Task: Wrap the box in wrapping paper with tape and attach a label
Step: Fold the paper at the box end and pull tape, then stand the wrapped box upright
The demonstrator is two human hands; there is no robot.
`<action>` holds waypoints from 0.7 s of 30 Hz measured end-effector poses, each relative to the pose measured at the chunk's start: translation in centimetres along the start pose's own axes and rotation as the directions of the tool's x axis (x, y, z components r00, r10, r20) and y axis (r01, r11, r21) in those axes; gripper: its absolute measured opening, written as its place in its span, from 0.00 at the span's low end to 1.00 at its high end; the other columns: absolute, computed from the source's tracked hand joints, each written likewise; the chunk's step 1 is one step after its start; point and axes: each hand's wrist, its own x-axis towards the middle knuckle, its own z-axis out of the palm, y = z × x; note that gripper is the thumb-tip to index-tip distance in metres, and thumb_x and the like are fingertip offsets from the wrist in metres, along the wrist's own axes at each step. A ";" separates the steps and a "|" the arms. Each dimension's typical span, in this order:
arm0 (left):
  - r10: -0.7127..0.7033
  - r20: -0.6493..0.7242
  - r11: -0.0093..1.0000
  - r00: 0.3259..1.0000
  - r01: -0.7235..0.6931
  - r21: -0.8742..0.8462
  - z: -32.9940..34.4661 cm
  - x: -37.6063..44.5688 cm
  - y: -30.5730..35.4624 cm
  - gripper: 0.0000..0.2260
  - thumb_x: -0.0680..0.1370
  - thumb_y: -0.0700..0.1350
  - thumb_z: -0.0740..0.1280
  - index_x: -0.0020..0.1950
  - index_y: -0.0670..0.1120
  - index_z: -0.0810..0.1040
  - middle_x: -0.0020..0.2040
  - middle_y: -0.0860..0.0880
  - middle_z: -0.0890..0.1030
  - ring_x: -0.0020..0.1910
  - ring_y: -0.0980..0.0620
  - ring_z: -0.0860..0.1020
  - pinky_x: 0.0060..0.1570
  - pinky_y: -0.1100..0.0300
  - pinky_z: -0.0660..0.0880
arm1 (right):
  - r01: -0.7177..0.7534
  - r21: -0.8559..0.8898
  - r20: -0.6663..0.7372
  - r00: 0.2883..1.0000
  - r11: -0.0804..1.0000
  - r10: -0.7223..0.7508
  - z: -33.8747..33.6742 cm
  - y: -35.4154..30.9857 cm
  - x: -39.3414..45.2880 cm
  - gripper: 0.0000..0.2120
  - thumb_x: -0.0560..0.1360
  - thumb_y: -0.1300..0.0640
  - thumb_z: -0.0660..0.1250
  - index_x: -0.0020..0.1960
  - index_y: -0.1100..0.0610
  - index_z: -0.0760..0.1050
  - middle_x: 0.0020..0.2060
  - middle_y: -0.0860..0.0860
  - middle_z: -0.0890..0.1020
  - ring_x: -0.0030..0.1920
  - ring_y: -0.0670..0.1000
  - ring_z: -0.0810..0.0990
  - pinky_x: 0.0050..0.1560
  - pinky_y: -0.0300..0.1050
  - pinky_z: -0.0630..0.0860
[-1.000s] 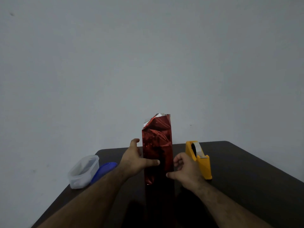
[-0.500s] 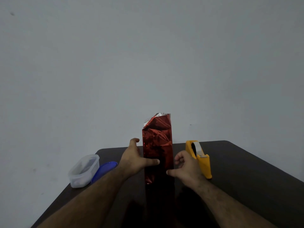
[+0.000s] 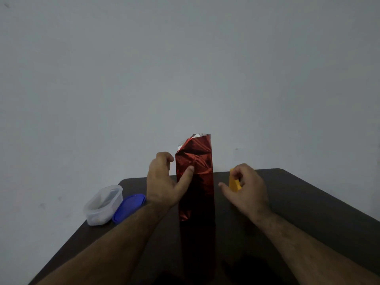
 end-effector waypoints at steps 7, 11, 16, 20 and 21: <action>0.265 -0.211 0.964 0.941 -0.261 0.047 1.3 1.3 2.7 0.24 0.73 0.58 0.73 0.58 0.40 0.75 0.52 0.49 0.73 0.51 0.48 0.73 0.51 0.51 0.71 | -0.372 -0.117 0.045 0.924 0.921 0.379 -2.3 5.1 -0.2 0.54 0.59 0.42 0.87 0.78 0.54 0.66 0.74 0.53 0.72 0.74 0.57 0.70 0.68 0.58 0.75; 0.574 0.268 0.806 0.774 -0.592 -0.016 4.5 -0.1 6.7 0.09 0.80 0.49 0.70 0.52 0.44 0.79 0.46 0.48 0.79 0.45 0.49 0.75 0.45 0.54 0.72 | -0.524 -0.047 0.207 0.828 0.850 0.522 -1.9 7.2 -1.0 0.61 0.59 0.42 0.88 0.83 0.53 0.59 0.80 0.54 0.67 0.78 0.59 0.67 0.74 0.59 0.71; 0.096 0.536 0.983 0.839 -0.164 0.080 10.7 0.3 11.2 0.09 0.82 0.47 0.66 0.51 0.45 0.84 0.47 0.49 0.84 0.46 0.51 0.80 0.48 0.53 0.81 | -0.558 -0.021 0.267 0.796 0.829 0.543 -1.1 8.4 -2.1 0.47 0.65 0.47 0.86 0.78 0.53 0.69 0.71 0.53 0.78 0.69 0.56 0.77 0.69 0.57 0.76; -0.322 0.613 0.944 0.722 0.195 0.267 14.5 2.3 12.3 0.04 0.78 0.44 0.69 0.47 0.43 0.79 0.46 0.47 0.81 0.49 0.48 0.82 0.43 0.57 0.79 | -0.551 -0.005 0.291 0.797 0.834 0.528 -1.3 8.5 -2.1 0.39 0.68 0.48 0.84 0.75 0.54 0.74 0.68 0.52 0.80 0.67 0.55 0.78 0.68 0.56 0.76; -0.366 0.632 0.930 0.683 0.239 0.281 15.1 2.9 12.3 0.04 0.78 0.43 0.68 0.46 0.43 0.77 0.45 0.47 0.79 0.48 0.48 0.81 0.41 0.57 0.77 | -0.545 0.002 0.288 0.803 0.839 0.521 -1.3 8.5 -2.2 0.39 0.68 0.48 0.84 0.74 0.54 0.74 0.68 0.52 0.80 0.67 0.55 0.78 0.67 0.55 0.76</action>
